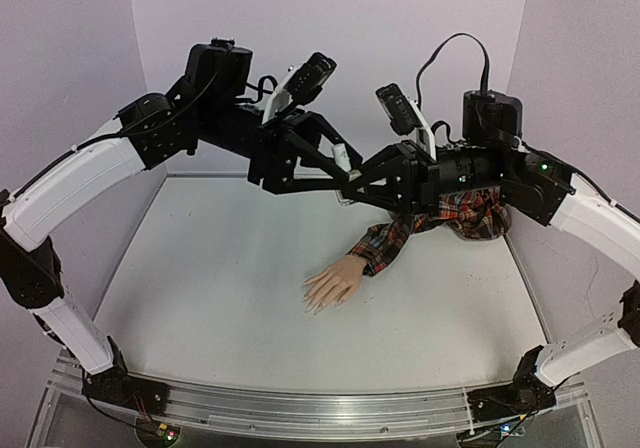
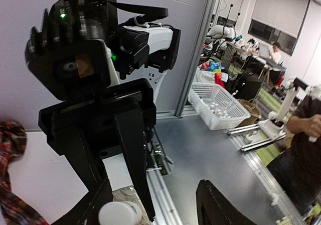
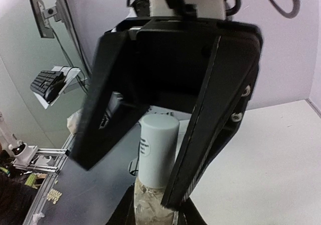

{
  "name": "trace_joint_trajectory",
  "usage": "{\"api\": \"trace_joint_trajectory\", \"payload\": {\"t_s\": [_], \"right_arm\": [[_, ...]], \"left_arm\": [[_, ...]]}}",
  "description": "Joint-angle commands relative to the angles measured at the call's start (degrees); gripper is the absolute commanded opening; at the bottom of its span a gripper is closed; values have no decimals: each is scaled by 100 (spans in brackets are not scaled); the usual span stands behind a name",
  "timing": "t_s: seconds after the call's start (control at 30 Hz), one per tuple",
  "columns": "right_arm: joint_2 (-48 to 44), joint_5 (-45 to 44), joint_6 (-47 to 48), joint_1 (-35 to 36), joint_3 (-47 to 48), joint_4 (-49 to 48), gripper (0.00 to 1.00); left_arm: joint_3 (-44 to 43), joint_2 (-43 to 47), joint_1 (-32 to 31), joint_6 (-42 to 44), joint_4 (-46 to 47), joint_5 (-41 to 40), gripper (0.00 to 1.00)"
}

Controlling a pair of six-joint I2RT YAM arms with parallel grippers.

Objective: Paint the nails
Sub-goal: Close the nail polish bottle cap on the nail polish bottle, then screw the nail polish bottle cap onto the nail polish bottle.

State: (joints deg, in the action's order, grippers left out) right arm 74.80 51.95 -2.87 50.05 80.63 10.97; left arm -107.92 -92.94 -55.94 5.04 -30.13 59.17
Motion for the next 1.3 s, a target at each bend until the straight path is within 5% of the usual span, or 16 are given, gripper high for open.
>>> {"api": "trace_joint_trajectory", "payload": {"t_s": [0.0,0.33,0.7,0.93,1.07,1.27], "right_arm": [[-105,-688,14,-56,248,-1461,0],[-473,-811,128,-75,-165,-1420,0],[-1084,-2103,649,-68,-451,-797,0],[-1304,-3496,931,-72,-709,-665,0],[-1103,-3983,1109,-63,-599,-660,0],[-755,-4332,1240,-17,-276,-657,0]], "left_arm": [[787,328,-214,-247,148,-650,68],[1611,900,76,-1045,972,-1831,99],[2546,1355,135,-1714,1751,-2449,99],[2855,1962,133,-3522,1898,-5046,95],[2461,1805,75,-4095,2213,-5219,92],[905,793,-353,-3624,1972,-5417,89]]}}
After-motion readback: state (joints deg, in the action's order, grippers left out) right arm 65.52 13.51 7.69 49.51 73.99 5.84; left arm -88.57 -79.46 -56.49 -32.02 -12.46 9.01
